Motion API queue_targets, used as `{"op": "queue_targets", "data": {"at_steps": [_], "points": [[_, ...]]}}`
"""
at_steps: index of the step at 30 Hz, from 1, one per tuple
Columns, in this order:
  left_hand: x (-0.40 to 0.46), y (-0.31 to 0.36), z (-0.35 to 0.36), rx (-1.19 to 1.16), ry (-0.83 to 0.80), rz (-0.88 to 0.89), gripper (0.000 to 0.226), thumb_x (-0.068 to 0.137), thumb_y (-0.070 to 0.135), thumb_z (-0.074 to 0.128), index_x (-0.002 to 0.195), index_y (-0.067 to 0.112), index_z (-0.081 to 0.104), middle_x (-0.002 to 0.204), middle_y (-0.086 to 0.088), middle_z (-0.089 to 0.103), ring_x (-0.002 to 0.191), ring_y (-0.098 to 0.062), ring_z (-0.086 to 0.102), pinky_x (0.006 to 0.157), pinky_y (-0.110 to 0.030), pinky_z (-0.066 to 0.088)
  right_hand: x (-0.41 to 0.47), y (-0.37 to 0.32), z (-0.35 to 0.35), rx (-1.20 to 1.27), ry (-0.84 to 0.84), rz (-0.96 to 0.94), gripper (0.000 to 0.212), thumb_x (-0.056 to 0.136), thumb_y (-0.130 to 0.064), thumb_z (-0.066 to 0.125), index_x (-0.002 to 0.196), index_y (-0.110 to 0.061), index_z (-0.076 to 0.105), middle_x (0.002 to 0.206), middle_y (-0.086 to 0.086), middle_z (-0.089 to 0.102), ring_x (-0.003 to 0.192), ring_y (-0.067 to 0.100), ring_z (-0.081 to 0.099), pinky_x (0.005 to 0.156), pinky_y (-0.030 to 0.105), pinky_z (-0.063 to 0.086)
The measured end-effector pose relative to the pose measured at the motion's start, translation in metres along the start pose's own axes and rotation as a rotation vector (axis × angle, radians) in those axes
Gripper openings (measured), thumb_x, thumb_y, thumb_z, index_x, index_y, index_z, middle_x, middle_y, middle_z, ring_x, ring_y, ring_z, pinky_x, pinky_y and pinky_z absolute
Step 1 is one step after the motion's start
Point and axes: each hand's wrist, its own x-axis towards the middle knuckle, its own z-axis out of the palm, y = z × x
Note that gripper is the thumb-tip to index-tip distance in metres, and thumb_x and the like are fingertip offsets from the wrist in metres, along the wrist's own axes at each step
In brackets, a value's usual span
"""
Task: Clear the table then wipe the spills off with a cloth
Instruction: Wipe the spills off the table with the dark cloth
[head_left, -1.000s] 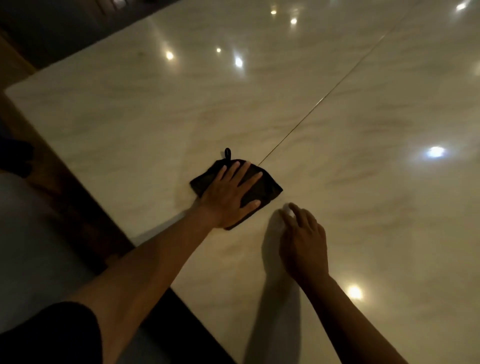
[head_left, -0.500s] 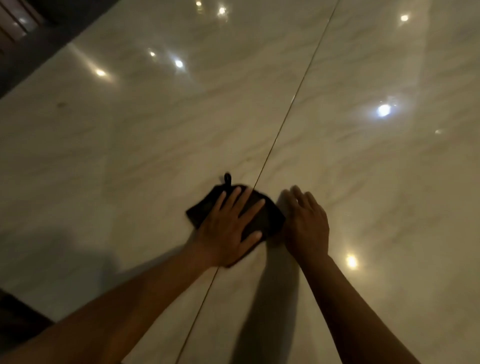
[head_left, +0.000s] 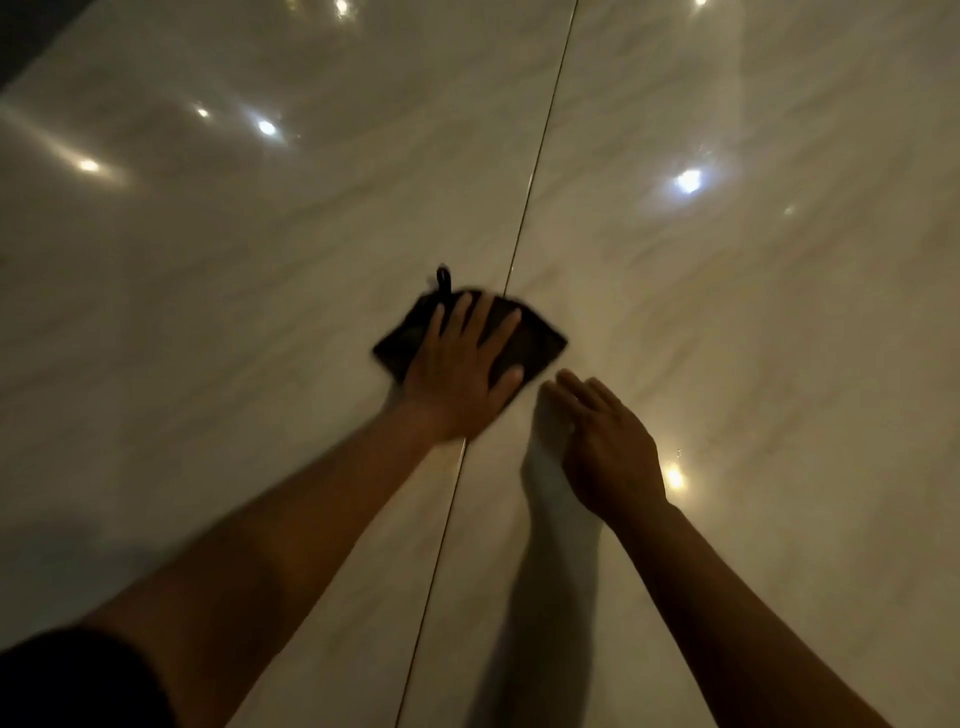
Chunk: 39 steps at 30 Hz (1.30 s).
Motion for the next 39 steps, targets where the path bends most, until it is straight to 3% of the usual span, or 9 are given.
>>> {"op": "queue_targets", "data": {"at_steps": [3,6,9,14,23,27,33,36,39], "points": [[-0.107,0.017,0.011,-0.012,-0.058,0.047,0.075,0.100,0.062,0.025,0.163,0.026,0.007,0.170,-0.011,0.002,0.156,-0.034,-0.001,0.124,-0.055,0.004,-0.013,-0.003,-0.002,0.039,0.192,-0.054,0.053,0.084,-0.020,0.040,0.131,-0.011,0.062,0.138,0.009,0.059,0.128,0.031,0.055,0.097,0.045,0.054],[-0.151,0.014,0.019,0.038,-0.106,0.076,0.076,0.100,0.065,0.021,0.163,0.028,0.001,0.170,-0.009,-0.005,0.156,-0.032,-0.005,0.125,-0.054,0.001,-0.034,-0.009,0.013,0.112,0.134,0.042,0.053,0.087,-0.017,0.042,0.138,-0.014,0.056,0.144,0.007,0.052,0.134,0.028,0.045,0.101,0.047,0.050],[-0.112,-0.003,0.016,0.079,-0.084,0.113,0.075,0.098,0.066,0.020,0.163,0.030,0.006,0.171,-0.008,0.003,0.157,-0.032,0.000,0.125,-0.053,0.003,-0.052,-0.014,0.030,0.076,0.165,0.027,0.050,0.090,-0.010,0.048,0.139,-0.017,0.055,0.146,0.005,0.051,0.136,0.029,0.043,0.104,0.046,0.048],[-0.062,-0.012,0.003,0.096,-0.072,-0.092,0.082,0.092,0.068,0.006,0.163,0.027,0.007,0.170,-0.012,0.005,0.155,-0.035,0.004,0.125,-0.055,0.003,-0.074,-0.013,0.049,0.028,0.069,0.058,0.066,0.088,-0.004,0.057,0.150,-0.020,0.040,0.158,0.001,0.034,0.146,0.026,0.030,0.107,0.047,0.046],[-0.296,0.049,0.054,0.030,-0.062,0.016,0.080,0.097,0.067,0.034,0.163,0.030,0.009,0.170,-0.010,0.001,0.157,-0.034,-0.001,0.125,-0.055,0.004,-0.103,-0.037,0.055,0.008,0.032,-0.241,0.056,0.094,-0.011,0.045,0.150,-0.017,0.039,0.156,0.007,0.037,0.144,0.028,0.033,0.110,0.050,0.040],[-0.328,0.030,0.058,0.054,-0.057,-0.119,0.079,0.095,0.069,0.034,0.162,0.033,0.013,0.171,-0.008,0.006,0.157,-0.033,0.005,0.125,-0.055,0.007,-0.125,-0.071,0.061,-0.022,-0.057,-0.434,0.056,0.092,-0.017,0.045,0.149,-0.014,0.041,0.156,0.011,0.036,0.145,0.032,0.030,0.112,0.050,0.037],[-0.319,0.013,0.056,-0.054,0.038,-0.780,0.081,0.093,0.074,0.010,0.162,0.034,-0.005,0.170,-0.009,-0.010,0.156,-0.031,-0.009,0.125,-0.052,-0.006,-0.137,-0.089,0.060,-0.024,-0.071,-0.522,0.064,0.092,-0.007,0.043,0.153,-0.025,0.033,0.161,0.006,0.029,0.149,0.026,0.023,0.118,0.048,0.030],[-0.336,0.063,0.068,-0.078,0.081,-0.789,0.080,0.095,0.072,0.012,0.162,0.032,-0.001,0.170,-0.010,-0.009,0.156,-0.034,-0.009,0.125,-0.055,-0.003,-0.142,-0.090,0.058,-0.017,-0.104,-0.557,0.064,0.088,-0.013,0.039,0.151,-0.021,0.037,0.158,0.009,0.034,0.145,0.030,0.030,0.111,0.049,0.038],[-0.366,0.086,0.075,-0.047,0.037,-0.594,0.075,0.097,0.070,0.016,0.162,0.036,0.000,0.171,-0.006,-0.008,0.156,-0.031,-0.009,0.124,-0.055,0.003,-0.145,-0.097,0.060,-0.045,-0.167,-0.620,0.067,0.085,-0.019,0.041,0.152,-0.019,0.037,0.159,0.010,0.032,0.145,0.032,0.031,0.110,0.048,0.040]]}}
